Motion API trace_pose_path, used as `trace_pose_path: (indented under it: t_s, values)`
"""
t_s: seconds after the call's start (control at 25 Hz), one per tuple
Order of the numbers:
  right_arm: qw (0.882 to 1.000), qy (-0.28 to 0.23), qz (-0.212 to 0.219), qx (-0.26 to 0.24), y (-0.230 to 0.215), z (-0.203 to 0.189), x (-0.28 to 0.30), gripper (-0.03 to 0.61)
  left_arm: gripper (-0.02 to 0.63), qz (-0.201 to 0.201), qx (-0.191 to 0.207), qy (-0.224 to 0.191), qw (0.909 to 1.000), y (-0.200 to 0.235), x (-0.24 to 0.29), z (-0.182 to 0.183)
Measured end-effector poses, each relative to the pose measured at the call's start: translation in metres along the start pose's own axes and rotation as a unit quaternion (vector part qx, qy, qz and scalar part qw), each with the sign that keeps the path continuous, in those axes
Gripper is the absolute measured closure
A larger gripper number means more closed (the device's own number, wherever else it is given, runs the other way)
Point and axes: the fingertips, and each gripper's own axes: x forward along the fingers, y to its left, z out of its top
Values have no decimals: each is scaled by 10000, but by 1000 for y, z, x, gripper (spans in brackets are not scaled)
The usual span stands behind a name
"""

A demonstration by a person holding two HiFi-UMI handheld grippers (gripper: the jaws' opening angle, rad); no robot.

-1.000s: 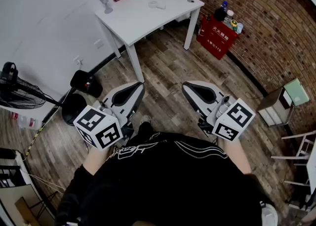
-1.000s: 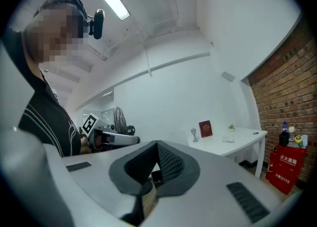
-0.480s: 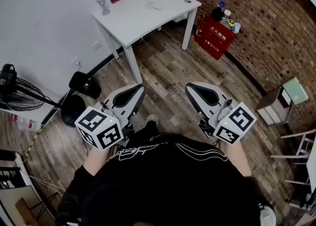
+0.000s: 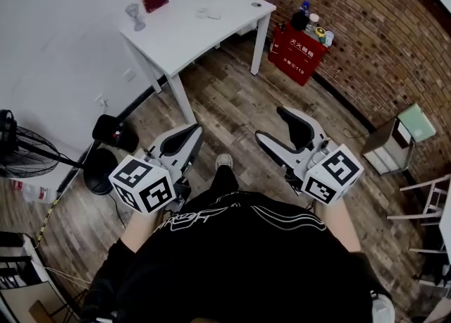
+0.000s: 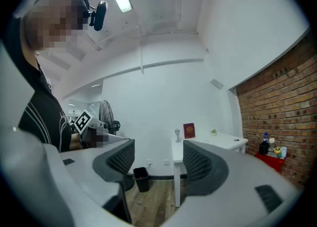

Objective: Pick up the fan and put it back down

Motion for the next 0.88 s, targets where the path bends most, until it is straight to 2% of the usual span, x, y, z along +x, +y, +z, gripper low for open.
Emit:
trace_pose_path:
  t_s: [0.16,0.36,0.44,0.88]
  values:
    - [9991,129,-412,8,-27,-5,9,253,581,-97,-71,84,9999,17,19,-1]
    - [9974,261,-674,-28,-60,-9,28,184,581,-188,-191,140,9995,40,43,1]
    - [9963,290,-804,-55,-77,-9,40,181,581,-188,-218,121,9995,54,54,5]
    - [9935,735,-824,274,-175,-22,146,160,580,-61,-575,372,9976,174,146,37]
